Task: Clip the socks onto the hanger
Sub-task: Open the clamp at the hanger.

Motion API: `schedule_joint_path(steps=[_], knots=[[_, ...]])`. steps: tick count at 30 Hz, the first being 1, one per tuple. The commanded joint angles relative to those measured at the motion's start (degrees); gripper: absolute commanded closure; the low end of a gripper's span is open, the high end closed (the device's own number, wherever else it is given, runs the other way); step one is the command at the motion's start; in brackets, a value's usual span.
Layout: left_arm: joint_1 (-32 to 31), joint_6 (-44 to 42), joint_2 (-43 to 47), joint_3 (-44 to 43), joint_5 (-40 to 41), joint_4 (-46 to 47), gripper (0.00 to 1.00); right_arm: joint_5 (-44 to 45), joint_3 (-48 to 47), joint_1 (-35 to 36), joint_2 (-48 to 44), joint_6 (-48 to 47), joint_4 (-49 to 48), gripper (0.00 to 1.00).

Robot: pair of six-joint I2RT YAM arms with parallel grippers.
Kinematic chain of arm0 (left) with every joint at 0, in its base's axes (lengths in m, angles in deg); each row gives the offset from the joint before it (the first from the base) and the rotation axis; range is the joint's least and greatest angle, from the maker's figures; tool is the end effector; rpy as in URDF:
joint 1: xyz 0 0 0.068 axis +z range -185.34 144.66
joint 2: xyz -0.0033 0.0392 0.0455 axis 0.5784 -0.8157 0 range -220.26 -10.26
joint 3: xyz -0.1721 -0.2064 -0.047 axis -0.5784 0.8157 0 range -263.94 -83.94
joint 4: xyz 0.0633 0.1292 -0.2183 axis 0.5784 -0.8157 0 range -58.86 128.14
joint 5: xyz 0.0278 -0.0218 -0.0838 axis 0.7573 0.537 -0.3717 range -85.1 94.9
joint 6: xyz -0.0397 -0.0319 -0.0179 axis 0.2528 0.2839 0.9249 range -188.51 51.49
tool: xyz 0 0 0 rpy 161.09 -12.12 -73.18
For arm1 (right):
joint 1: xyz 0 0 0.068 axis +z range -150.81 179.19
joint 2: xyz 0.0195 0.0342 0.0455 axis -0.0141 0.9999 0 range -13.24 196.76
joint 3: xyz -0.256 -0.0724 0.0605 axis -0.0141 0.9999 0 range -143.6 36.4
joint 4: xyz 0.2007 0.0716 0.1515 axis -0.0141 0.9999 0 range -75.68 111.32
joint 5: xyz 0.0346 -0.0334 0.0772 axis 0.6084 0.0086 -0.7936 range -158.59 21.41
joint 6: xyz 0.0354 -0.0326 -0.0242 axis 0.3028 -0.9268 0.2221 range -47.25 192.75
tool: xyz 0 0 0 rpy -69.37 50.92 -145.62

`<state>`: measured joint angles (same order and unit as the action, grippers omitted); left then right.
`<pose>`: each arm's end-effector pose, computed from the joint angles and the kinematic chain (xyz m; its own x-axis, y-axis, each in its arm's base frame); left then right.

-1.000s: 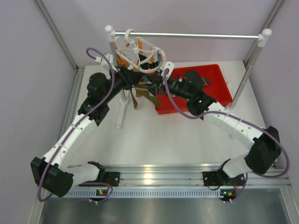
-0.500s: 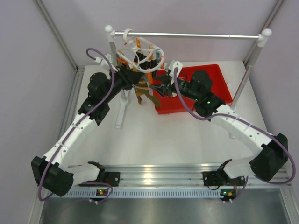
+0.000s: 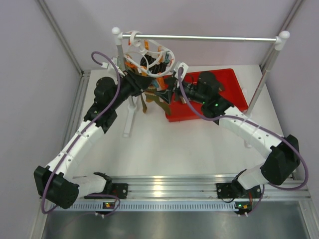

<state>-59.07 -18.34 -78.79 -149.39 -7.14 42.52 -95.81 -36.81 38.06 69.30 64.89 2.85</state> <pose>0.2535 -0.1196 0.4083 -0.4356 -0.6289 -0.6440 0.3903 0.5127 -0.7647 0.2567 0.2278 0.3987 0.1538 -0.0323 -0.9876 -0.9013 0.4050 -0.1536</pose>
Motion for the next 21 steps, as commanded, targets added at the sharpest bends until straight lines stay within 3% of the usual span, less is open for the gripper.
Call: schedule_joint_path(steps=[1,8,16,21], knots=[[0.3,2.0,0.2,-0.6,0.0,2.7,1.0,1.1,-2.3,0.2,0.6,0.7,-1.8,0.41],[0.3,1.9,0.0,-0.6,0.0,3.5,1.0,0.9,1.9,-0.9,-3.7,0.9,2.8,0.43],[0.3,1.1,0.0,-0.6,0.3,3.8,1.0,-9.3,6.9,0.9,-7.0,-0.2,8.0,0.45],[0.3,0.4,0.0,-0.8,0.3,3.0,1.0,-5.8,4.7,4.5,-6.3,-0.9,5.3,0.44]])
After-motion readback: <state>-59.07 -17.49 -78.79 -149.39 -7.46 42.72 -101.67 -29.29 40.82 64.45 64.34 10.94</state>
